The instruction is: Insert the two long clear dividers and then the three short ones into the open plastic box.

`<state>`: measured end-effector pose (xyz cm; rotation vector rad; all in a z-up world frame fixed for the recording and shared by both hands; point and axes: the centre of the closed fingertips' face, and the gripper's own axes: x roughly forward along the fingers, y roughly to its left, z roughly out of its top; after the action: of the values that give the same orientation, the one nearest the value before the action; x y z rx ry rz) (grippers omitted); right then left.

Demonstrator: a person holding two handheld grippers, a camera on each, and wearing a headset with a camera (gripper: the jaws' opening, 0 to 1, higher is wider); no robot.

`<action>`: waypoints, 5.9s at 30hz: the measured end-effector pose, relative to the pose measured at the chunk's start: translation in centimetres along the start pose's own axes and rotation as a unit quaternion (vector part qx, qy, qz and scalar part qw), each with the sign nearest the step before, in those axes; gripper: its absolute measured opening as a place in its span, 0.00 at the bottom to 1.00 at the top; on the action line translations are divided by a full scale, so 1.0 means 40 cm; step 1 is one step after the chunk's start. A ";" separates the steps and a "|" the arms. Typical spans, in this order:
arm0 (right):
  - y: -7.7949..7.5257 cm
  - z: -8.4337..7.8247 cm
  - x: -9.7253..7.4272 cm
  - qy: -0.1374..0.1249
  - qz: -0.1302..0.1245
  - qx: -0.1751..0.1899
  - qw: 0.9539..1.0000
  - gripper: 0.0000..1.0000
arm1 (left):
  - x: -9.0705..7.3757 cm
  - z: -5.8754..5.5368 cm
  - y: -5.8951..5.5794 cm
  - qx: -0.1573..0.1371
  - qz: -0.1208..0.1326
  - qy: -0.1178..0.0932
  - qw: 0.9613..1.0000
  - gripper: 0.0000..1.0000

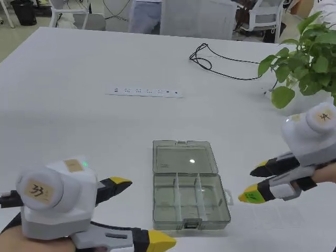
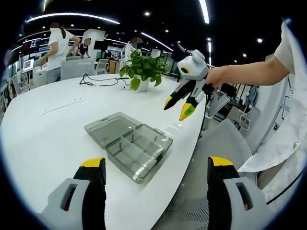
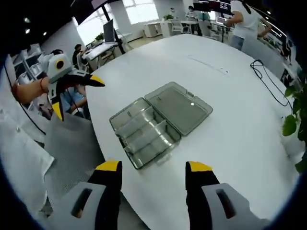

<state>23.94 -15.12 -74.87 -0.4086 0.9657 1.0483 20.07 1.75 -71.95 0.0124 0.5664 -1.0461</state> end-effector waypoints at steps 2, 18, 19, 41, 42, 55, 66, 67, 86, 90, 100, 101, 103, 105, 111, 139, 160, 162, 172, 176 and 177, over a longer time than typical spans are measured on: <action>-0.004 -0.015 0.009 0.014 0.004 -0.046 0.999 0.56 | -0.002 -0.001 0.000 0.003 0.001 0.003 1.000 0.89; -0.085 -0.182 0.151 0.128 0.033 -0.261 0.956 0.48 | -0.013 -0.005 -0.007 -0.005 0.016 0.004 1.000 0.92; -0.088 -0.183 0.155 0.128 0.032 -0.260 0.957 0.48 | -0.014 -0.006 -0.008 -0.005 0.017 0.004 1.000 0.92; -0.093 -0.200 0.189 0.143 0.036 -0.255 0.956 0.34 | -0.029 -0.010 -0.018 -0.012 0.018 -0.002 1.000 0.91; -0.093 -0.200 0.189 0.143 0.036 -0.254 0.956 0.34 | -0.030 -0.010 -0.018 -0.011 0.018 -0.002 1.000 0.91; -0.092 -0.184 0.150 0.133 0.006 -0.247 0.960 0.33 | -0.036 -0.006 -0.019 -0.011 0.018 -0.003 1.000 0.91; -0.056 -0.008 -0.024 0.057 -0.074 -0.255 0.962 0.33 | -0.025 0.094 -0.025 -0.054 0.003 -0.053 0.997 0.86; -0.042 0.011 -0.037 0.051 -0.077 -0.259 0.962 0.33 | -0.022 0.105 -0.027 -0.058 -0.001 -0.058 0.997 0.85; 0.184 0.238 -0.101 0.002 -0.107 -0.338 0.935 0.33 | 0.078 0.219 -0.111 -0.251 -0.108 -0.090 0.958 0.48; 0.202 0.245 -0.097 0.006 -0.110 -0.345 0.932 0.33 | 0.091 0.214 -0.132 -0.274 -0.130 -0.083 0.949 0.39; 0.220 0.249 -0.093 0.018 -0.113 -0.359 0.926 0.33 | 0.102 0.210 -0.149 -0.297 -0.152 -0.076 0.940 0.14; 0.221 0.248 -0.094 0.018 -0.114 -0.359 0.926 0.33 | 0.101 0.209 -0.149 -0.298 -0.152 -0.076 0.939 0.11; 0.224 0.248 -0.093 0.019 -0.113 -0.362 0.925 0.33 | 0.101 0.207 -0.151 -0.300 -0.155 -0.075 0.938 0.08; 0.225 0.245 -0.092 0.024 -0.114 -0.365 0.924 0.33 | 0.099 0.207 -0.152 -0.300 -0.155 -0.076 0.938 0.05; 0.230 0.248 -0.093 0.024 -0.114 -0.367 0.923 0.33 | 0.098 0.205 -0.155 -0.304 -0.155 -0.077 0.937 0.00; 0.259 0.281 -0.156 -0.019 0.074 -0.271 0.960 0.22 | 0.061 0.171 -0.186 0.016 -0.144 -0.077 0.986 0.00; 0.357 0.253 -0.133 0.014 0.212 -0.259 0.942 0.05 | 0.007 0.179 -0.237 0.087 -0.183 -0.115 0.973 0.00; 0.364 0.251 -0.133 0.015 0.217 -0.260 0.941 0.03 | 0.007 0.179 -0.235 0.087 -0.181 -0.115 0.973 0.00; 0.361 0.249 -0.125 0.019 0.218 -0.266 0.939 0.03 | 0.008 0.172 -0.232 0.098 -0.174 -0.113 0.973 0.00; 0.362 0.245 -0.123 0.021 0.217 -0.268 0.939 0.03 | 0.009 0.168 -0.233 0.103 -0.172 -0.111 0.973 0.00; 0.361 0.244 -0.120 0.023 0.216 -0.268 0.939 0.03 | 0.009 0.168 -0.232 0.102 -0.172 -0.110 0.974 0.00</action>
<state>15.26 -4.10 -63.52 -0.6881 0.8157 1.7224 15.53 -5.16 -64.02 -0.0215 0.2597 -1.4202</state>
